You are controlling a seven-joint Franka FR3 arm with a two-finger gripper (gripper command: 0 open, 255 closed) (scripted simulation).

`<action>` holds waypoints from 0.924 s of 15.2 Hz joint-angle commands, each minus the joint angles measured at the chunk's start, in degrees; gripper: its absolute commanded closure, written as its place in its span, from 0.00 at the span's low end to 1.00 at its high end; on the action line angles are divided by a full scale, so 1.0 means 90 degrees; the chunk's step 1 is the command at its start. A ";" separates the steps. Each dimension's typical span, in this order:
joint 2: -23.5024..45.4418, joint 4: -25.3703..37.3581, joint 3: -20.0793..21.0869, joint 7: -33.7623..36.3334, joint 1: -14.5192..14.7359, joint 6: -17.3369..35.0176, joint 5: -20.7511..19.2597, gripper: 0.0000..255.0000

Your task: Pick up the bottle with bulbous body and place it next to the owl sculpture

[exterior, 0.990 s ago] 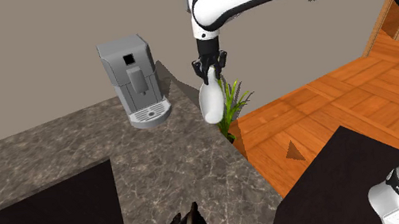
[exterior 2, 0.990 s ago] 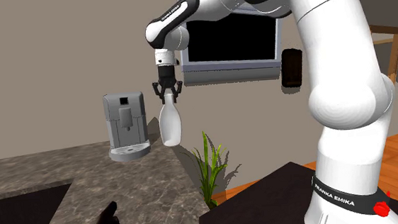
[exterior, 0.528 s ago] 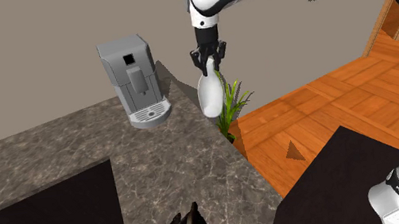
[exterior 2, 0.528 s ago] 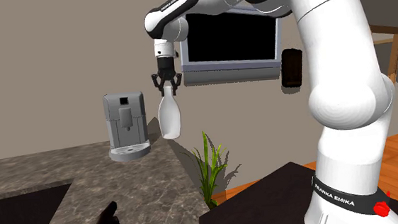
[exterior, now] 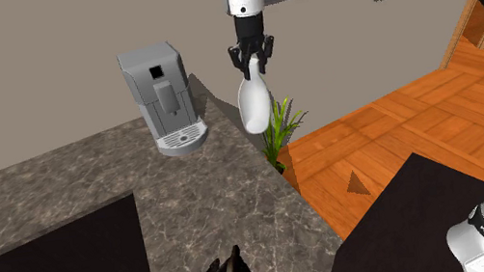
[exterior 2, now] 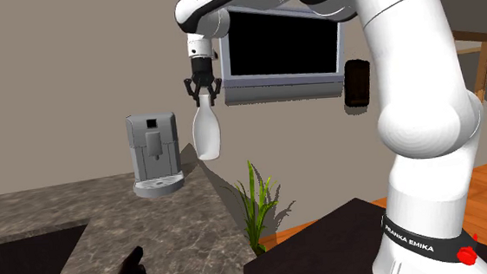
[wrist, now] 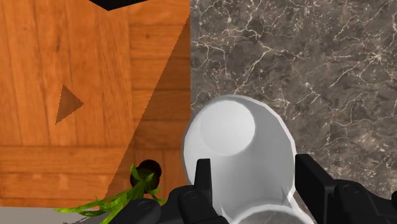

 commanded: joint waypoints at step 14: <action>-0.1337 -0.1201 0.0271 0.0629 0.0337 -0.0113 0.0176 1.00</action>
